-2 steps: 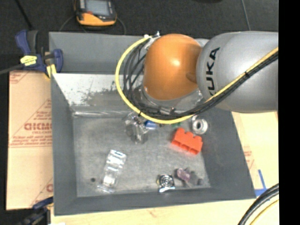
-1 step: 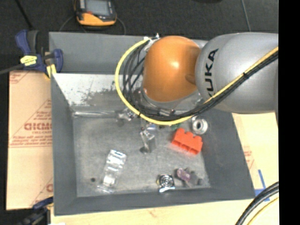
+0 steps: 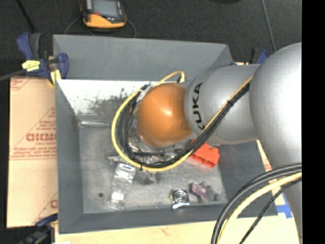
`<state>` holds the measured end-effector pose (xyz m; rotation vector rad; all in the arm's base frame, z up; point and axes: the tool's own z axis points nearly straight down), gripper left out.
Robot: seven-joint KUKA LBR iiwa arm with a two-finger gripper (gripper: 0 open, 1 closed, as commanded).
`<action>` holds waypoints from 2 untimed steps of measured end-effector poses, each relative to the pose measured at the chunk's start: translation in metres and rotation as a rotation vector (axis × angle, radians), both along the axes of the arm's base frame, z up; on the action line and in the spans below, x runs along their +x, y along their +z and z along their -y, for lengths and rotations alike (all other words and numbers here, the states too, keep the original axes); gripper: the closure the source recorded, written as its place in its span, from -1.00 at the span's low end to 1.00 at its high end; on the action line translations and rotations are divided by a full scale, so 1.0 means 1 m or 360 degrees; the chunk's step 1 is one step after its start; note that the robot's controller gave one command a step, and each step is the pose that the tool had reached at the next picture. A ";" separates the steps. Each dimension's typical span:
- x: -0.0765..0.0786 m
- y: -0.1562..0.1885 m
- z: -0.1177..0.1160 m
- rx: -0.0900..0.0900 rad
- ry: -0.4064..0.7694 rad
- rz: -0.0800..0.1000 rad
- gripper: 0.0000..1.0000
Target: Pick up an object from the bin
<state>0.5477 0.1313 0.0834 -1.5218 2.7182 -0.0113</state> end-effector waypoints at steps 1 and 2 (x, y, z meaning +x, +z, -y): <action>0.053 -0.008 0.016 -0.0009 0.0048 -0.0028 -1.00; -0.019 -0.013 -0.023 -0.0015 0.0686 -0.0037 -1.00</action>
Offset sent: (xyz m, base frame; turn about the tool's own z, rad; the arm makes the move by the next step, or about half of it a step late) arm 0.0486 -0.0144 -0.0091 -0.0349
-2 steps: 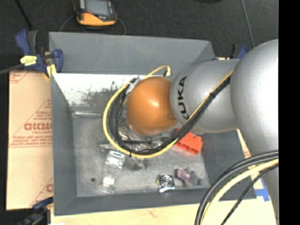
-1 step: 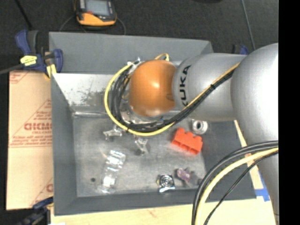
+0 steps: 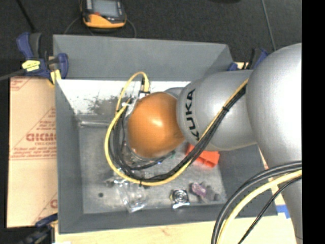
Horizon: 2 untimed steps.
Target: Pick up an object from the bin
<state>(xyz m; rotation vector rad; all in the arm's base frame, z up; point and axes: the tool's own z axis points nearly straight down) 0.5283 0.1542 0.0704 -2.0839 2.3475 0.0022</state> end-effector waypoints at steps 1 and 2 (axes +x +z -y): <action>0.001 0.000 0.001 0.0000 -0.0009 0.0001 1.00; -0.028 0.002 -0.009 0.0004 0.0048 0.0021 1.00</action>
Offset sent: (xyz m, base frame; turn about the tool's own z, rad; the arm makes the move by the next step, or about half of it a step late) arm 0.0000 0.0000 0.0000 0.0000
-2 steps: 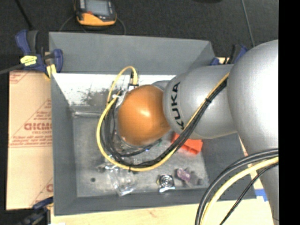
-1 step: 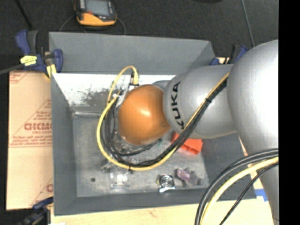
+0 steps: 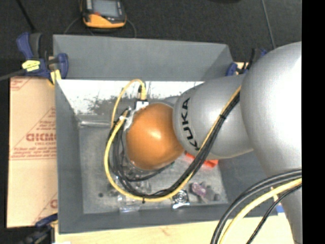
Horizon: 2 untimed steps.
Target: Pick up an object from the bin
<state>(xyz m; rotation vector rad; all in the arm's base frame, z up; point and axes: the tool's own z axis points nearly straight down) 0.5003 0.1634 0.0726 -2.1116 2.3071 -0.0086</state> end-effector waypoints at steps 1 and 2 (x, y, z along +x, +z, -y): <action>-0.005 0.105 0.003 -0.0005 0.0034 -0.0013 1.00; -0.020 0.045 -0.007 -0.0008 0.0065 -0.0033 1.00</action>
Offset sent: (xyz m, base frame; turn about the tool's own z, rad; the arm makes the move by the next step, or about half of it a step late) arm -0.0068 -0.0030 0.1009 -0.0248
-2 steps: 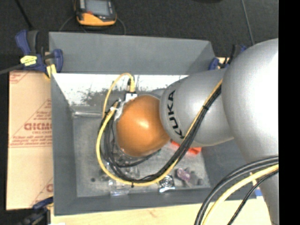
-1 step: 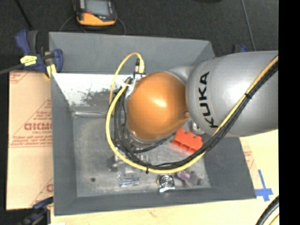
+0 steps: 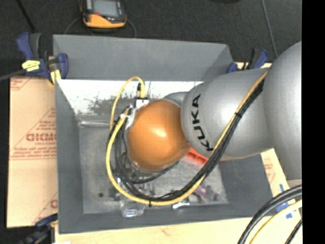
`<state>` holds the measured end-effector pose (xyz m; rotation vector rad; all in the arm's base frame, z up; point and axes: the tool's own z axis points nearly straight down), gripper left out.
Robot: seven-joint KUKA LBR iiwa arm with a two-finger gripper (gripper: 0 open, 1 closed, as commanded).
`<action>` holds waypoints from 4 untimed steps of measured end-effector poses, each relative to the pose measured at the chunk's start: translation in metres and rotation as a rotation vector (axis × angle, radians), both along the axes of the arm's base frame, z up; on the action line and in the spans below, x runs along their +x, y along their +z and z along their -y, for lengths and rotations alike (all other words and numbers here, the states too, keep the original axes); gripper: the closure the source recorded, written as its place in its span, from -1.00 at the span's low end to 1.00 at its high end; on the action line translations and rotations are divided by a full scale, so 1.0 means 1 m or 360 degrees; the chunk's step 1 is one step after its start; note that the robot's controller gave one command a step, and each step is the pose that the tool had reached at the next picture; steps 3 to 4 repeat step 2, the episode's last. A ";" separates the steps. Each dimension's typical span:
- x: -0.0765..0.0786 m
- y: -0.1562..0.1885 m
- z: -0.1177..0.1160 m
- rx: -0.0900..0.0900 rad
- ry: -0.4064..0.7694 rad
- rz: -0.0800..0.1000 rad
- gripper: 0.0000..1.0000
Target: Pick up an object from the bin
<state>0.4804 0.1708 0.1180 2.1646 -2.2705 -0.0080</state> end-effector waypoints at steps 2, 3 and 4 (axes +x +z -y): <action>-0.005 0.104 -0.015 0.0003 0.0194 0.0012 1.00; -0.005 0.104 -0.015 0.0003 0.0194 0.0012 1.00; -0.005 0.104 -0.015 0.0003 0.0194 0.0012 1.00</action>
Offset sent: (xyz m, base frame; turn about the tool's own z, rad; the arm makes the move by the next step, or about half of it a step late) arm 0.0030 0.0076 0.0861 0.0183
